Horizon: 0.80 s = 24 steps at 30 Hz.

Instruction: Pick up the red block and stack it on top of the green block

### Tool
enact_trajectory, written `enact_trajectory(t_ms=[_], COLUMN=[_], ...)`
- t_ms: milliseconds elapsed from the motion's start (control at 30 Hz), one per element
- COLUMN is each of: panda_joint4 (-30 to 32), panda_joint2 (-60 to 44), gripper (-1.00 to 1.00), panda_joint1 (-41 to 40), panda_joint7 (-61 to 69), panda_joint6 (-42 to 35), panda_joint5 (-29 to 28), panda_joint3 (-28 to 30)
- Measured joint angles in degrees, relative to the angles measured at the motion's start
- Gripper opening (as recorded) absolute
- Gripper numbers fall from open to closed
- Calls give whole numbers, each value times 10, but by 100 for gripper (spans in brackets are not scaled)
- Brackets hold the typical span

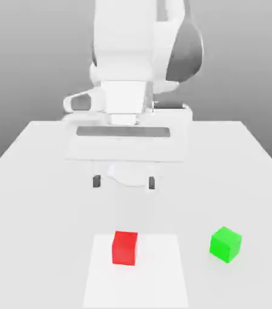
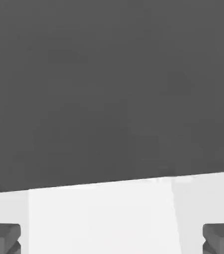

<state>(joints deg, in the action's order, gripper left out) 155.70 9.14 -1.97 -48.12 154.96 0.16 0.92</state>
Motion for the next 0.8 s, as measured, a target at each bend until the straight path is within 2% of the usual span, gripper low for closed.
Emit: enact_trajectory(t_ms=[133,333,367,600,800], panda_joint4=[46,35,34,34,50], panda_joint2=[-84,-208,-222,-221,-110], gripper=[0,0,-100,-100,-100], panda_joint1=[-4,-7,-8,-9,-9], panda_joint7=[-6,-1,0,-2,-7], panda_joint6=[55,160,171,171,76], panda_joint5=[-1,6,7,5,-1], panda_joint3=[3,-3,-4,-4,-3])
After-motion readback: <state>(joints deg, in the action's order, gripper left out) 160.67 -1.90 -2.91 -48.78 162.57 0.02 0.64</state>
